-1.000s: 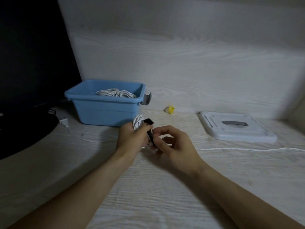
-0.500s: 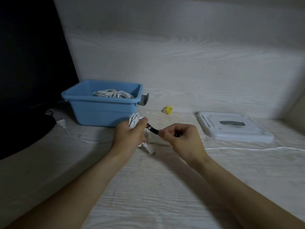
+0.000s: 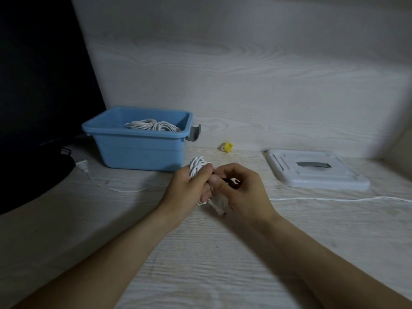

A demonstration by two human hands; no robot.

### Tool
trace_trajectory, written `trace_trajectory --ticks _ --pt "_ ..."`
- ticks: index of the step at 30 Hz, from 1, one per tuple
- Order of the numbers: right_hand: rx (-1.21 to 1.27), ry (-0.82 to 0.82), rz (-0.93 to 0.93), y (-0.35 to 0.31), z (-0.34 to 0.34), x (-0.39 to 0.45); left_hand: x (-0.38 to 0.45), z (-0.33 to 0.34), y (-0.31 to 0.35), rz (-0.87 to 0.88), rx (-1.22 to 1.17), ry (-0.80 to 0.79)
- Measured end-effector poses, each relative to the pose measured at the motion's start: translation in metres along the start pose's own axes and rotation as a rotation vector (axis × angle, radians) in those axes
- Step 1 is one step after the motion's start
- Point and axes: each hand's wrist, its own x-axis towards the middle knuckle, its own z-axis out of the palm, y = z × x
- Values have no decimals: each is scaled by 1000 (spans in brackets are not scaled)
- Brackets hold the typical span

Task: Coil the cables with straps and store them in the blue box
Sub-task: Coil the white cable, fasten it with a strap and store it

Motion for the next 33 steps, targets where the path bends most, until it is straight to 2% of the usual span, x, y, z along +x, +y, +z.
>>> trace_trajectory --ticks 3,8,19,21,24,27,30,33 --pt "81 -41 27 -5 2 -3 -1 -1 2 -5 19 -22" --pt "172 -14 53 -15 0 -5 -1 0 2 -35 -19 -29" --pt "-65 -26 40 -7 4 -3 -6 5 3 -3 58 11" --pt "-13 -48 61 -10 6 -5 -7 3 2 -12 88 63" --pt "20 -98 77 -14 9 -7 -7 0 3 18 202 264" --pt "88 -76 135 -16 10 -10 -2 -1 5 -19 119 369" --pt "80 -34 140 -16 11 -9 -3 -2 7 -107 -70 291" --pt "110 -30 154 -16 13 -8 -7 -1 9 -67 34 251"
